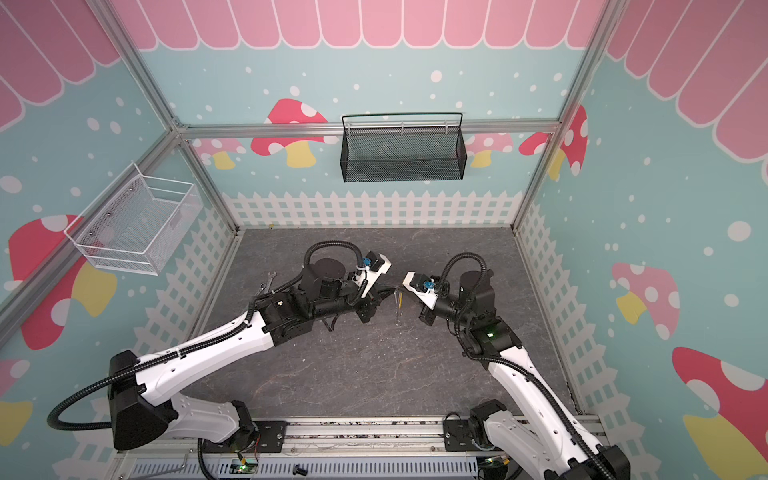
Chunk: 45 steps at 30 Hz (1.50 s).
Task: Put the keys on the keyring
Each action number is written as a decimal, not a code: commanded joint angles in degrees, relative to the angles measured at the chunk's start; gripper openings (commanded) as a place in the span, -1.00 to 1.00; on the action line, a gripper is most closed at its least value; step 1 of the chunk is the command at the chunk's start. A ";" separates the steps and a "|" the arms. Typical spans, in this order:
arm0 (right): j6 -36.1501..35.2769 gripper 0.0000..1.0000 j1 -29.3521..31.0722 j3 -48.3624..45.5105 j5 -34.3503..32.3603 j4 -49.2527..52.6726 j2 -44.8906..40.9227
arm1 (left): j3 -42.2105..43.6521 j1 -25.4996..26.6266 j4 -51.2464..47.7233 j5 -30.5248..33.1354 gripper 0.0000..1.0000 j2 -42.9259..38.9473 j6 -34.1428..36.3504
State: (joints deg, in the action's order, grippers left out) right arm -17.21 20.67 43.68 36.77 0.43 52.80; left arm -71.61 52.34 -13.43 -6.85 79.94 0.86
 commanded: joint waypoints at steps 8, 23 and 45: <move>0.95 -1.00 0.02 1.81 3.03 -1.35 -0.19 | 0.13 0.73 0.22 3.11 -1.00 0.39 1.49; 1.76 -1.00 -0.01 1.85 3.04 -1.17 0.13 | 0.06 2.33 -0.80 8.15 -1.00 0.22 4.49; 2.30 -1.00 -0.01 2.37 6.12 -0.77 1.26 | -0.42 3.39 -1.33 13.94 -1.00 0.42 6.96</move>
State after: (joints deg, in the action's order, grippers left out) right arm -15.33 20.60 44.05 40.01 0.14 54.24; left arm -71.61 55.61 -14.74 4.64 79.94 6.70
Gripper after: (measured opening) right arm 0.047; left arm 0.050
